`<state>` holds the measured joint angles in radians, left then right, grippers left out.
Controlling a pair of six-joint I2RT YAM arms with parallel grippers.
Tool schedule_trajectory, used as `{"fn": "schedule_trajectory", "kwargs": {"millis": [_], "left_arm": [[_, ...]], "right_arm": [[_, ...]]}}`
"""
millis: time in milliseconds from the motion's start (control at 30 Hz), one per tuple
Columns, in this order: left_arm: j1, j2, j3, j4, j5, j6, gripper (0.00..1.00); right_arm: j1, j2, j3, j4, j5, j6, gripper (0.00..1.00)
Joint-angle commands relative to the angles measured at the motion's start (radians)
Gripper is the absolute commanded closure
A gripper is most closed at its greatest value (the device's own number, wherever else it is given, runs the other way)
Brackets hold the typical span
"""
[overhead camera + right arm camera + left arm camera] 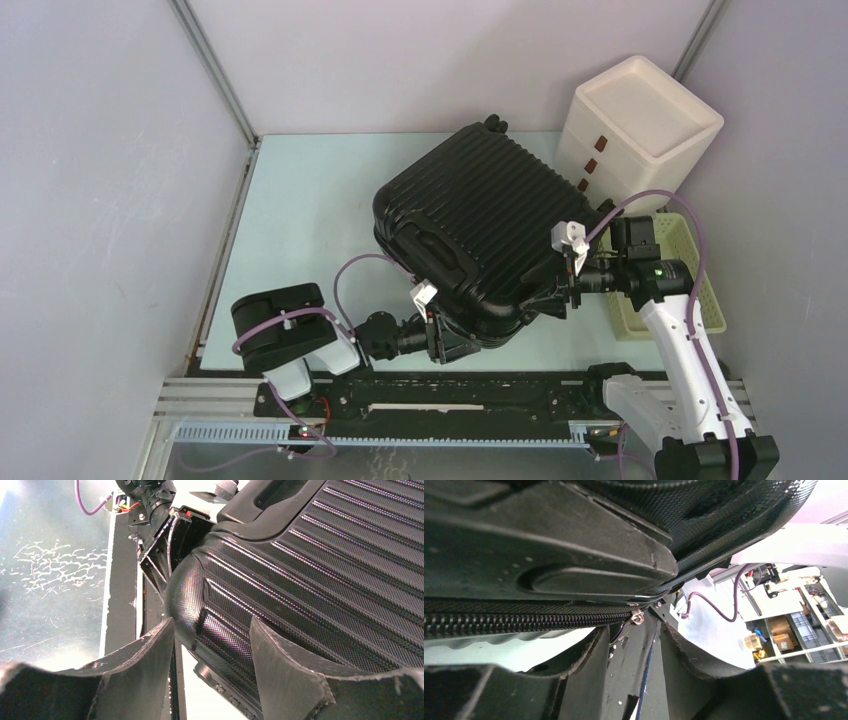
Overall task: Open, take out, and arrange the luggage
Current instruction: Grab the zipper of the luggage.
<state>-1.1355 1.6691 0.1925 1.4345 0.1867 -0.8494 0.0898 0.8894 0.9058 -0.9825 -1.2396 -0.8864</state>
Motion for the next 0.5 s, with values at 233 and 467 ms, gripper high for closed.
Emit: {"fn": "schedule_trajectory", "kwargs": {"millis": [233,467], "left_arm": [[-0.038,-0.04,-0.013,0.056,-0.161,-0.042,0.53],[-0.083,-0.087,-0.06,0.056,-0.316,-0.041,0.56]], "right_arm": [[0.013,0.013,0.002,-0.025,0.058,-0.008,0.34],[0.018,0.014,0.002,-0.021,0.064,-0.005,0.34]]}}
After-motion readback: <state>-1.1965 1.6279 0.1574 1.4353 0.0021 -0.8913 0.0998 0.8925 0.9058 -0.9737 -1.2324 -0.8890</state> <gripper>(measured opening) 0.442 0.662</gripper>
